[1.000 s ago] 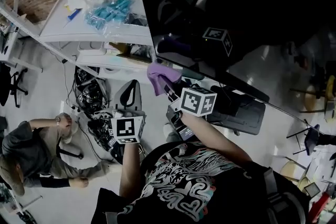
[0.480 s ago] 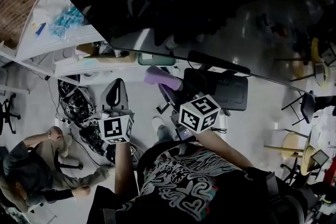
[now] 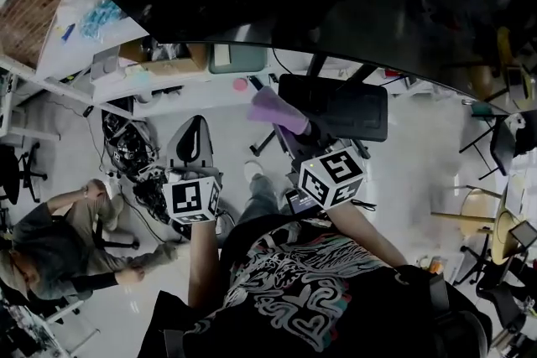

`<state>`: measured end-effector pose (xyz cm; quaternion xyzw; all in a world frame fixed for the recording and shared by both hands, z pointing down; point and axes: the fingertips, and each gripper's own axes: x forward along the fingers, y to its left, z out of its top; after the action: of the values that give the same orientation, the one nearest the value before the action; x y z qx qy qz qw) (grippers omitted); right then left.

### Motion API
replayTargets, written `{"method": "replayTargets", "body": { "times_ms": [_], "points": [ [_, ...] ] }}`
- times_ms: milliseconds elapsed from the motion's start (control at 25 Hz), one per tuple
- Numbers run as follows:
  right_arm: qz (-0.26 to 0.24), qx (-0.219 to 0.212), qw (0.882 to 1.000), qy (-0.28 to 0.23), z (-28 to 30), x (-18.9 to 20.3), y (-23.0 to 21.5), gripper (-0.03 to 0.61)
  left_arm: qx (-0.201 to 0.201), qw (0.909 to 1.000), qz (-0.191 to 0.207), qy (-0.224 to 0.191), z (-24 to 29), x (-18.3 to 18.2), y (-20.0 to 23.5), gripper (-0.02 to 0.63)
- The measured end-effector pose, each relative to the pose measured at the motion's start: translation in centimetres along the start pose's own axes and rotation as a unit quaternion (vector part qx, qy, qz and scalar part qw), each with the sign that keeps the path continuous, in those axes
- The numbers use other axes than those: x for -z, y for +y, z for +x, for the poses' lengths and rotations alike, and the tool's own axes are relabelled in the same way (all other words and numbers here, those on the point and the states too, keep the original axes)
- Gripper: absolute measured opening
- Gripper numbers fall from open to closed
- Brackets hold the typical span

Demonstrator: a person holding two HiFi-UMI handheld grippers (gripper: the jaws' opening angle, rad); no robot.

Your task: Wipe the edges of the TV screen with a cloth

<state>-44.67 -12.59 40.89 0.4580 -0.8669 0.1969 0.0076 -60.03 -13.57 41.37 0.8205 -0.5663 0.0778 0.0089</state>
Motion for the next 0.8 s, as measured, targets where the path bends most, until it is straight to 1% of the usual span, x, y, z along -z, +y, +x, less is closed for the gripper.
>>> {"method": "replayTargets", "body": {
  "times_ms": [160,320,440,600,800],
  "points": [
    [-0.015,0.01,1.0,-0.016,-2.7,-0.2,0.0,0.077,-0.007,0.9999,0.016,0.001,-3.3,-0.6,-2.1,0.021],
    [-0.053,0.041,0.997,-0.035,-4.7,-1.2,-0.1,0.077,-0.019,0.9995,0.025,-0.004,-5.5,-1.3,-1.8,0.021],
    [-0.074,0.07,0.994,-0.045,-5.7,-1.6,-0.3,0.077,-0.021,0.9994,0.027,-0.009,-6.0,-1.5,-1.3,0.021],
    [-0.087,0.102,0.99,-0.051,-5.8,-1.7,0.2,0.077,-0.006,0.9995,0.02,-0.022,-5.8,-2.0,-1.0,0.021],
    [-0.101,0.121,0.986,-0.048,-5.4,-1.5,1.9,0.077,0.018,0.9991,0.018,-0.035,-6.4,-3.0,-0.9,0.021]
  ]
}}
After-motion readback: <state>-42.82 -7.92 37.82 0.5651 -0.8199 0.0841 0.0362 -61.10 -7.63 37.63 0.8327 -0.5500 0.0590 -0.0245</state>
